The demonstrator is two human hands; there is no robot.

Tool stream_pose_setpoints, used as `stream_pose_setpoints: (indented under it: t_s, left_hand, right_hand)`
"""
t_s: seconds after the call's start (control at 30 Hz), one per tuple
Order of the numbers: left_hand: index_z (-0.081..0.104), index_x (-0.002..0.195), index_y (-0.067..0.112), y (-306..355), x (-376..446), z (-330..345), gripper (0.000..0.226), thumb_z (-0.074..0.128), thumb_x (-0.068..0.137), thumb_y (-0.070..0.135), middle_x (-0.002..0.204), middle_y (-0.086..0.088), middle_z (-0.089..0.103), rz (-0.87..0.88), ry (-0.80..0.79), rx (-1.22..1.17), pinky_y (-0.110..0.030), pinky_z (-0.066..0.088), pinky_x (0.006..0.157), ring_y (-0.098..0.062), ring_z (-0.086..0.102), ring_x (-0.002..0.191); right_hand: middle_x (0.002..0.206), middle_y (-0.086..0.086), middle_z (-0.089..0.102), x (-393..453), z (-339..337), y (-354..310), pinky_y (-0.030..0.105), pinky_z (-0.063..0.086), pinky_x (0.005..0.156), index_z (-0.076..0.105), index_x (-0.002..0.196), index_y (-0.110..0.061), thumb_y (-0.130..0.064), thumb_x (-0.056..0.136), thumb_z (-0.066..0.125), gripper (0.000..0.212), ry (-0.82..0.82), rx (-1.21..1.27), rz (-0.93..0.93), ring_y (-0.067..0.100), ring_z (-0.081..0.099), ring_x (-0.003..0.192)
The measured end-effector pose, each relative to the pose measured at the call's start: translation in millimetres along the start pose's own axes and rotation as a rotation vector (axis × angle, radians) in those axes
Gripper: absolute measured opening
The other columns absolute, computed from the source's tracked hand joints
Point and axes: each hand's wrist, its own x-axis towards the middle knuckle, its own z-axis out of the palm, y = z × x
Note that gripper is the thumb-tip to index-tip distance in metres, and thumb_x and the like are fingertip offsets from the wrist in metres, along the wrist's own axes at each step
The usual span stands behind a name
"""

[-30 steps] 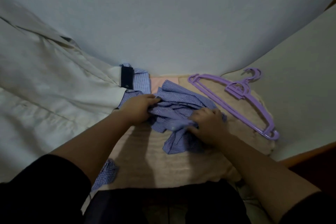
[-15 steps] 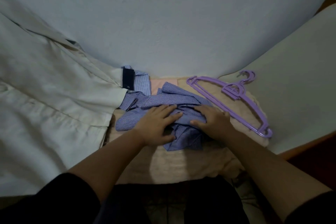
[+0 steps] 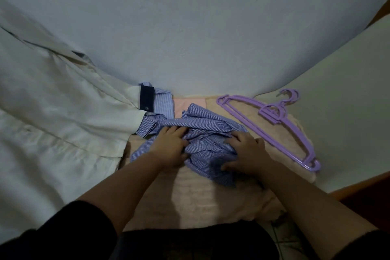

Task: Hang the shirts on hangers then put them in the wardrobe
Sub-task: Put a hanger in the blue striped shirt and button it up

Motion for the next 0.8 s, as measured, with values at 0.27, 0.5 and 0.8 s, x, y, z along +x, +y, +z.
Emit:
stream_pose_setpoints:
  t_s: [0.27,0.5,0.8]
  left_hand:
    - [0.073,0.104,0.016,-22.3,45.8,-21.0,0.025,0.059,0.092,0.033,0.132,-0.004,0.057,-0.321,0.384,-0.324,-0.036,0.046,0.086,-0.025,0.056,0.114]
    - [0.07,0.107,0.013,-18.4,33.3,-5.0,0.031,0.052,0.085,0.025,0.122,-0.015,0.061,0.14,0.412,-0.136,-0.041,0.05,0.085,-0.033,0.06,0.106]
    - [0.049,0.135,0.022,-24.6,-13.9,-3.7,0.055,0.045,0.081,0.029,0.144,-0.016,0.046,0.05,0.235,-0.128,-0.052,0.044,0.098,-0.038,0.049,0.126]
  right_hand:
    - [0.083,0.009,0.066,56.9,-14.1,22.1,0.046,0.038,0.085,0.068,0.08,-0.014,-0.042,0.073,0.072,0.029,0.602,-0.096,0.308,0.029,0.061,0.078]
    - [0.095,0.005,0.07,50.1,-17.1,24.8,0.045,0.034,0.084,0.069,0.097,-0.018,-0.046,0.065,0.071,0.043,0.613,-0.045,0.073,0.026,0.065,0.09]
    - [0.097,-0.004,0.063,-6.7,-2.7,-24.0,0.033,0.024,0.076,0.069,0.091,-0.028,-0.058,0.074,0.053,0.038,0.577,0.014,-0.272,0.02,0.057,0.096]
